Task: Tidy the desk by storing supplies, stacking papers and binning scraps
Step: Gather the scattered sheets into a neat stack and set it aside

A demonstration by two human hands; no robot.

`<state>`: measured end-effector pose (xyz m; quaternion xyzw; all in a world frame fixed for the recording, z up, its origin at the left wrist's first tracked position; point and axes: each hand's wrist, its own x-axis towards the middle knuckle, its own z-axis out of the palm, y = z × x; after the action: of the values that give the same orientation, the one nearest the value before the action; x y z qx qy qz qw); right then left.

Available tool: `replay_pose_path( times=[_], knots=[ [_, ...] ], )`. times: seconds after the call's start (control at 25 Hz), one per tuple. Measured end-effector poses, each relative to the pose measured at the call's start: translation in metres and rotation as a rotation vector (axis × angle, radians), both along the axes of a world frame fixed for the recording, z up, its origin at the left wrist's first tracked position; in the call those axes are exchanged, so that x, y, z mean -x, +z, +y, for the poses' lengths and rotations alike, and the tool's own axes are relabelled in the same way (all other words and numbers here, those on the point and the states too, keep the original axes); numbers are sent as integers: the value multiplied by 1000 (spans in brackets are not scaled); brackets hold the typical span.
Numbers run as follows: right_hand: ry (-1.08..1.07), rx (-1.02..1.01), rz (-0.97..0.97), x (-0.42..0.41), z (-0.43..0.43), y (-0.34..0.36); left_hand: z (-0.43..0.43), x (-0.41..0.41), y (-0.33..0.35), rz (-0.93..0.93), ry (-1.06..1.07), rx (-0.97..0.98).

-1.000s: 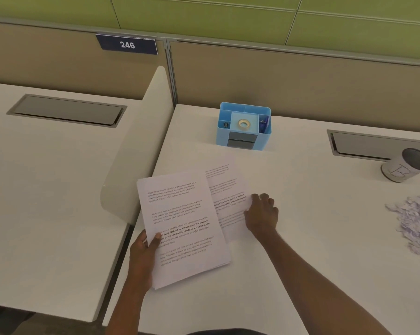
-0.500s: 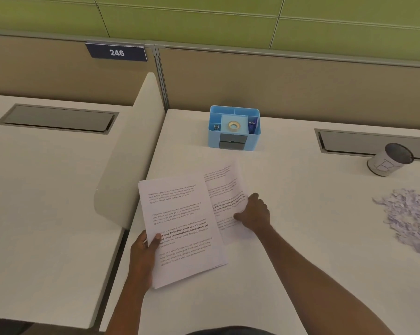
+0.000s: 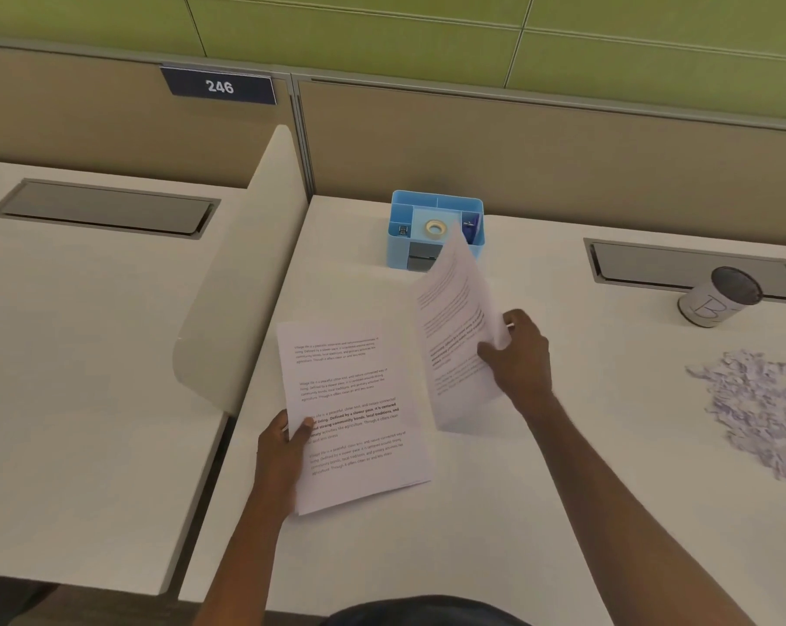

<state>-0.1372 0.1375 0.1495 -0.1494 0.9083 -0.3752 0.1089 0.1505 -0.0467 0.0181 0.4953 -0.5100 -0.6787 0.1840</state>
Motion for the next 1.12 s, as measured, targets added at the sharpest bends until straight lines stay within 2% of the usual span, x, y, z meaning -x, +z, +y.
replay_pose_path(
  times=[0.12,0.24,0.36,0.48,0.56,0.72,1.0,1.12],
  knots=[
    [37,182,-87,-11,-9,34,6,16,4,-32,-29,29],
    [91,325,-280,-28,-14,46,8,22,2,-112,-84,93],
    [95,436,-502,-42,-12,30,7,21,0,-174,-110,116],
    [53,412,-624,-57,-6,-10,7,21,3,-190,-119,95],
    [26,351,-626,-70,0,-40,8,22,4,-192,-101,57],
    [0,111,-470,-93,7,-83,12,22,6,-142,-48,-21],
    [282,-171,-344,-102,6,-105,17,22,11,-217,-171,175],
    [268,-233,-264,-92,15,-105,21,22,18,-155,-166,177]
  ],
)
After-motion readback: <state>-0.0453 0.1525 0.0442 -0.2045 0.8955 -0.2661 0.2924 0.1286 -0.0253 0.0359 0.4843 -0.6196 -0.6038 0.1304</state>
